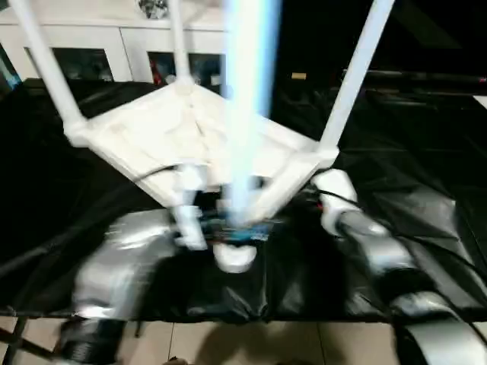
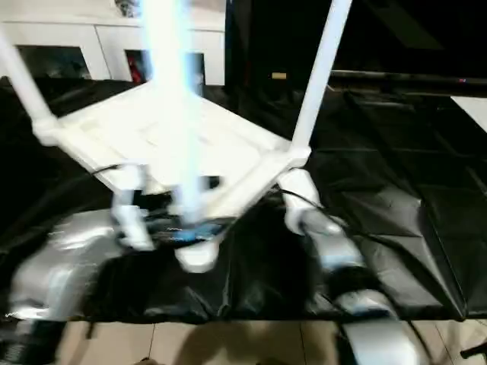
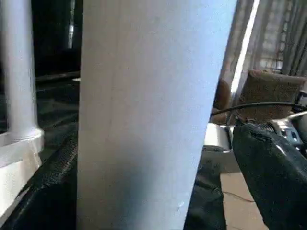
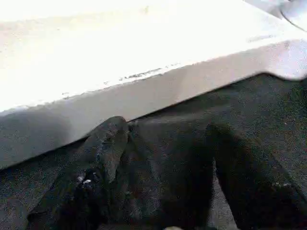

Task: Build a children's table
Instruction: Rotate table base, then rotate leg to tighten

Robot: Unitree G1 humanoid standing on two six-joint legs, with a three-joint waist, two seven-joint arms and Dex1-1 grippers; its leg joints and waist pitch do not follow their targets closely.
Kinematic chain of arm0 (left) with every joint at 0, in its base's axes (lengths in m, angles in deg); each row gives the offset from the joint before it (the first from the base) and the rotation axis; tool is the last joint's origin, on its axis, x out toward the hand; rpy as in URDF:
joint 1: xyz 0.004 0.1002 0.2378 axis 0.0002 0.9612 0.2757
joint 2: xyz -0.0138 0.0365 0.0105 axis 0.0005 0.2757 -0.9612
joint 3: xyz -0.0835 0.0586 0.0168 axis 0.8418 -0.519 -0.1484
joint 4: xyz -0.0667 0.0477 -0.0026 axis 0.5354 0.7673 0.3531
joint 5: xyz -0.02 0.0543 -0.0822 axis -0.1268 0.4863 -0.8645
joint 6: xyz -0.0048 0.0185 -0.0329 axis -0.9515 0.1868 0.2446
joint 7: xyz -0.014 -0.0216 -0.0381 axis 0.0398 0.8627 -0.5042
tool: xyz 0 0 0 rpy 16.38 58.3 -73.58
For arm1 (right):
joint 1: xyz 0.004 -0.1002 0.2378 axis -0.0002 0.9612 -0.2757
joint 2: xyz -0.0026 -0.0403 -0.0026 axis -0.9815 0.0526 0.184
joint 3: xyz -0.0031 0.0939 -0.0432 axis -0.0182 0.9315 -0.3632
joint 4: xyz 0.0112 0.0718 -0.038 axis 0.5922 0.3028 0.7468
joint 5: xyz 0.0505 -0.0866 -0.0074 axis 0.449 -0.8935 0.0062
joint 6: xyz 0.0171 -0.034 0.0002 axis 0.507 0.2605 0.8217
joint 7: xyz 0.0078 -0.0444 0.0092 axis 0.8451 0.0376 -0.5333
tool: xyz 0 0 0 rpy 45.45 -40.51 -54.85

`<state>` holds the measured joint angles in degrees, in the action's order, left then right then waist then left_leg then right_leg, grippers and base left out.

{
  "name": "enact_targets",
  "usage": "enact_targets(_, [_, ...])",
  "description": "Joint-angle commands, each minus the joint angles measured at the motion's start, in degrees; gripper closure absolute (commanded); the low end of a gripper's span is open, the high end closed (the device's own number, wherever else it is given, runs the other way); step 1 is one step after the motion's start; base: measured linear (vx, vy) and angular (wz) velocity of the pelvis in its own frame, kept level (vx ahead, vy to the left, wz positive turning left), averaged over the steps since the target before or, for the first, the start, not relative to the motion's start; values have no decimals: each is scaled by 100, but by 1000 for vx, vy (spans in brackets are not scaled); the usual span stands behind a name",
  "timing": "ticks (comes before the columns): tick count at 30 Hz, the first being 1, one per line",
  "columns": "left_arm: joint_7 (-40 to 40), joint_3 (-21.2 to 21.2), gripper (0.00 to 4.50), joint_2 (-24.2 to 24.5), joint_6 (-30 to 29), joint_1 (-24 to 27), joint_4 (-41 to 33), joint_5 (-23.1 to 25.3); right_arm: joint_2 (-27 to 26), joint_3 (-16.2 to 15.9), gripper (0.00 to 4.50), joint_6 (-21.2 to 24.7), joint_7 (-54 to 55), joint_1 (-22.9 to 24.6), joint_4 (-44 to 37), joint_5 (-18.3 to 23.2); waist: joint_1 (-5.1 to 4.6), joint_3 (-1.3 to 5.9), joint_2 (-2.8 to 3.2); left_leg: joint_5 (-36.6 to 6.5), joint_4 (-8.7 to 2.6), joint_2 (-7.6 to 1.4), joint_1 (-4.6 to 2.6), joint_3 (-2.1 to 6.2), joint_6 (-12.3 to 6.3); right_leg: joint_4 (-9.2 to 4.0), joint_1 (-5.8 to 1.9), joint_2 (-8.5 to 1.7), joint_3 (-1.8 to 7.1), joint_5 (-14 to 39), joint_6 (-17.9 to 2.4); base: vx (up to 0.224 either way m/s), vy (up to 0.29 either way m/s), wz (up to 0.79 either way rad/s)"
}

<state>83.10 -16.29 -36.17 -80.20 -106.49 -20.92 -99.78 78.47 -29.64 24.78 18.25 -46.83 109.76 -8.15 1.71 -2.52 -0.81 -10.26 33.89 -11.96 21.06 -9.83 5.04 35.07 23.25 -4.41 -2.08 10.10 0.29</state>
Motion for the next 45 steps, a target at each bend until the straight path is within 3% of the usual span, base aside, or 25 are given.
enact_targets(1, [-25,-366,1,-157,75,-147,35,123,-178,-70,142,-108,-48,-213,124,-39,21,351,4,-1289,-383,-36,-25,-42,-6,-360,-283,-196,138,964,-1213,0,0,0])
enact_targets(8, [-328,-647,1,-788,484,-562,598,431,-476,-236,142,-431,-87,-553,648,-215,-5,352,-35,-1328,-375,-37,-13,-49,-55,-390,-294,-219,140,1116,-1215,0,0,0])
enact_targets(9, [-395,-678,1,-859,595,-615,715,507,-491,-224,142,-453,-45,-578,699,-222,-19,353,3,-1287,-374,-37,-6,-41,-80,-373,-299,-215,139,981,-1268,0,0,0])
enact_targets(13, [-531,-671,1,-1034,813,-749,1006,640,-566,-113,142,-458,29,-668,798,-164,-41,370,1,-1184,-361,-42,-5,-46,-166,-351,-312,-213,138,676,-1375,0,0,0])
enact_targets(14, [-537,-672,1,-1066,849,-767,1058,659,-599,-84,142,-465,57,-702,834,-159,-46,369,36,-1177,-359,-44,-9,-44,-168,-344,-310,-213,137,628,-1401,0,0,0])
enact_targets(17, [-606,-728,1,-1216,1027,-789,1270,768,-794,103,142,-461,314,-943,1069,-61,-110,377,60,-1241,-350,-44,-17,-48,-208,-347,-307,-206,130,520,-1554,0,0,0])
enact_targets(20, [-726,-756,1,-1328,1206,-820,1472,890,-927,276,142,-514,505,-1161,1307,49,-105,377,66,-1256,-354,-56,-22,-44,-225,-342,-315,-213,127,496,-1581,0,0,0])
enact_targets(21, [-895,-741,1,-1446,1400,-905,1703,1008,-1028,397,142,-529,567,-1400,1459,152,-126,371,198,-1322,-351,-58,-47,-48,-213,-356,-288,-199,122,401,-1626,0,0,0])
enact_targets(23, [-969,-728,1,-1487,1536,-965,1848,1083,-1065,381,142,-564,504,-1528,1518,141,-117,383,123,-1347,-330,-44,-35,-52,-251,-329,-328,-199,121,365,-1683,0,0,0])
enact_targets(24, [-1062,-696,1,-1500,1692,-1043,2004,1191,-1068,335,142,-616,440,-1661,1584,61,-120,376,154,-1307,-329,-38,-19,-46,-285,-331,-328,-207,122,374,-1686,0,0,0])
enact_targets(25, [-1071,-634,1,-1471,1771,-1108,2120,1226,-1013,330,142,-660,418,-1741,1618,4,-129,383,93,-1198,-319,-42,-4,-52,-333,-331,-345,-220,125,361,-1689,0,0,0])
enact_targets(26, [-1063,-594,1,-1451,1800,-1142,2178,1230,-975,344,142,-681,419,-1778,1633,-16,-113,373,125,-1160,-319,-38,-4,-49,-352,-329,-337,-228,126,391,-1697,0,0,0])
enact_targets(27, [-1031,-531,1,-1357,1811,-1181,2231,1239,-865,345,142,-717,388,-1773,1604,-41,-120,377,63,-1070,-311,-46,11,-60,-383,-323,-346,-231,131,340,-1687,0,0,0])
enact_targets(28, [-1012,-490,1,-1298,1829,-1205,2273,1254,-788,351,142,-752,369,-1773,1604,-61,-99,377,72,-974,-310,-49,7,-60,-430,-307,-346,-238,132,287,-1694,0,0,0])
enact_targets(29, [-934,-433,1,-1071,1961,-1185,2316,1345,-576,373,142,-825,186,-1647,1485,-43,-85,374,16,-939,-307,-51,4,-66,-477,-312,-342,-236,130,295,-1667,0,0,0])
enact_targets(30, [-926,-427,1,-1045,1977,-1183,2321,1355,-553,375,142,-833,165,-1632,1472,-40,-67,371,42,-941,-310,-63,-12,-65,-511,-307,-335,-243,135,320,-1670,0,0,0])
enact_targets(34, [-459,-422,1,-547,1894,-956,2179,1304,-133,348,142,-978,-227,-1272,1159,-48,35,364,5,-741,-306,-74,-39,-92,-547,-279,-305,-230,138,272,-1632,0,0,0])
enact_targets(37, [-28,-451,1,11,1770,-687,2085,1324,363,295,142,-941,-690,-774,758,-79,89,370,33,-795,-304,-72,-63,-96,-493,-270,-287,-219,139,330,-1572,0,0,0])
enact_targets(40, [189,-510,1,275,1630,-565,2064,1339,617,248,142,-894,-954,-479,495,-102,155,355,20,-887,-315,-66,-62,-105,-402,-294,-290,-209,140,481,-1507,0,0,0])
enact_targets(41, [256,-538,1,342,1580,-537,2066,1337,683,238,126,-880,-1051,-388,395,-92,155,348,43,-962,-324,-60,-49,-94,-353,-298,-291,-215,139,612,-1494,0,0,0])
enact_targets(45, [337,-716,34,631,1613,-634,2502,1643,1064,313,97,-400,-2012,404,-854,306,185,311,15,-1303,-356,-65,-46,-86,-300,-375,-297,-204,148,1144,-1229,0,0,0])
